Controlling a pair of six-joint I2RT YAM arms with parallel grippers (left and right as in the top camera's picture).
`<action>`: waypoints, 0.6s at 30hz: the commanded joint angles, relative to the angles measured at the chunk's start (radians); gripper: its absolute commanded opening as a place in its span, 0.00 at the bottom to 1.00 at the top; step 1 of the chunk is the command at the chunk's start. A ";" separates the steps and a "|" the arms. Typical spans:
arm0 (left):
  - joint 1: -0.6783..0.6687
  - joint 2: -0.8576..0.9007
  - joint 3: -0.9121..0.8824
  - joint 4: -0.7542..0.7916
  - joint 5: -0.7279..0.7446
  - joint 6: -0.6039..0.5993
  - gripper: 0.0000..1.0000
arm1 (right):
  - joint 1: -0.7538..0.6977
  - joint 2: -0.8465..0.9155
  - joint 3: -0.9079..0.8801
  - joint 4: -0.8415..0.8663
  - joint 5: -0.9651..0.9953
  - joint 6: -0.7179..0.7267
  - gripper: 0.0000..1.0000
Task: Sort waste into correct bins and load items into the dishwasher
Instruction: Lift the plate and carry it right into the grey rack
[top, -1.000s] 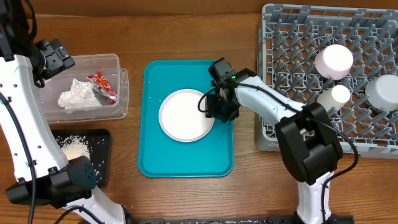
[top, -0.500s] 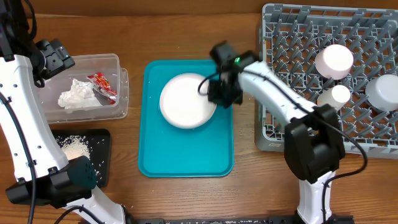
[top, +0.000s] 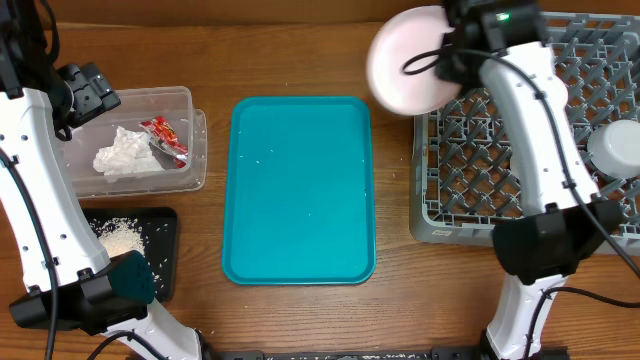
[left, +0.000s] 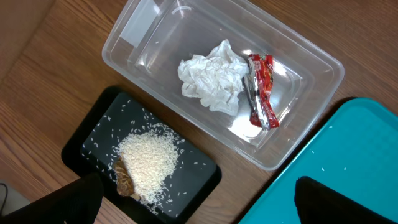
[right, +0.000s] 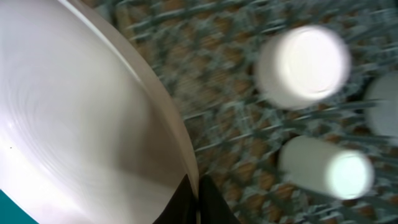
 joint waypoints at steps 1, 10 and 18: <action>0.004 -0.007 0.006 -0.002 -0.002 0.019 1.00 | -0.044 -0.013 0.017 0.014 0.236 -0.009 0.04; 0.004 -0.007 0.006 -0.002 -0.002 0.019 1.00 | -0.060 0.015 0.016 0.176 0.477 -0.045 0.04; 0.004 -0.007 0.006 -0.002 -0.002 0.019 1.00 | -0.059 0.066 -0.053 0.257 0.538 -0.058 0.04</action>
